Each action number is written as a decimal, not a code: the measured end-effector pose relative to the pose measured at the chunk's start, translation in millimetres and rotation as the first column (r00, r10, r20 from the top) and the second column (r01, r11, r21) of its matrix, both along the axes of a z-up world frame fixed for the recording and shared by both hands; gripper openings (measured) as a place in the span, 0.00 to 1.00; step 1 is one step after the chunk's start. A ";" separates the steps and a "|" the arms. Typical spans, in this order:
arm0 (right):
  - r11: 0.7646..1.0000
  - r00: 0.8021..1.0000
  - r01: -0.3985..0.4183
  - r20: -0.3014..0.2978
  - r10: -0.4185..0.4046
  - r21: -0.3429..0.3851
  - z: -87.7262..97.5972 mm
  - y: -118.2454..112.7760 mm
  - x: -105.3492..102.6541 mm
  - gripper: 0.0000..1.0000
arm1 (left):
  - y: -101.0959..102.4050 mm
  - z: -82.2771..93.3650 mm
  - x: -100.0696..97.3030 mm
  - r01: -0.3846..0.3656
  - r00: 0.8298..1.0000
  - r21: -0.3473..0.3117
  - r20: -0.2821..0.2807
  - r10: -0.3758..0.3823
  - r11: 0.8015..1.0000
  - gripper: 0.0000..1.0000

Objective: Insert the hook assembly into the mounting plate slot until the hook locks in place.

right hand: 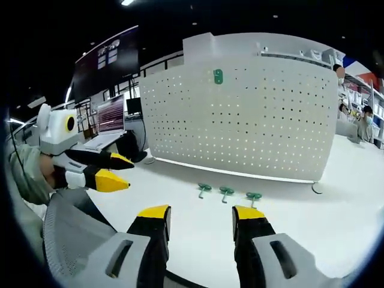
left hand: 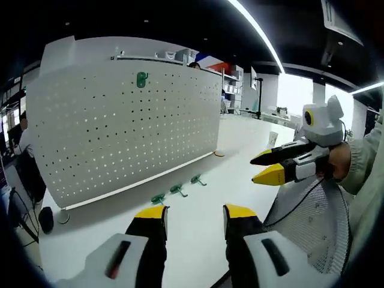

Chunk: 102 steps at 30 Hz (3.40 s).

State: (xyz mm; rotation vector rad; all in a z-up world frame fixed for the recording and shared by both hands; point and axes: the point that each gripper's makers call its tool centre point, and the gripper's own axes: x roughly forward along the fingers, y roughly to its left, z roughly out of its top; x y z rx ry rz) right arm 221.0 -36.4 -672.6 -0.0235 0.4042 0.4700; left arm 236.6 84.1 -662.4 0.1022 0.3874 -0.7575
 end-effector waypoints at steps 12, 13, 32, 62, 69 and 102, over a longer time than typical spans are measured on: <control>1.000 1.000 0.013 0.020 -0.013 -0.002 -1.4 -5.3 7.8 0.39 | -9.8 -0.9 38.1 0.032 0.999 0.056 0.033 -0.034 0.998 0.38; 1.000 1.000 0.016 0.018 -0.016 0.000 -2.6 -6.2 8.7 0.38 | -10.2 -3.0 42.0 0.035 0.999 0.061 0.031 -0.037 0.998 0.38; 0.999 0.999 0.041 0.021 -0.041 0.028 -15.0 -9.9 17.7 0.37 | -12.6 -41.2 91.3 0.043 0.999 0.139 -0.026 -0.040 0.989 0.38; 0.987 0.994 0.109 0.010 -0.111 0.119 -15.1 -22.6 20.6 0.36 | -12.5 -96.1 139.1 0.135 0.990 0.310 -0.085 -0.114 0.941 0.34; 0.984 0.993 0.118 -0.005 -0.118 0.131 -17.7 -24.1 21.0 0.35 | -13.1 -100.9 152.8 0.160 0.987 0.326 -0.076 -0.142 0.932 0.31; 0.974 0.986 0.165 -0.033 -0.162 0.152 -22.8 -34.1 23.1 0.34 | -27.6 -155.0 173.9 0.402 0.916 0.448 -0.186 -0.356 0.798 0.18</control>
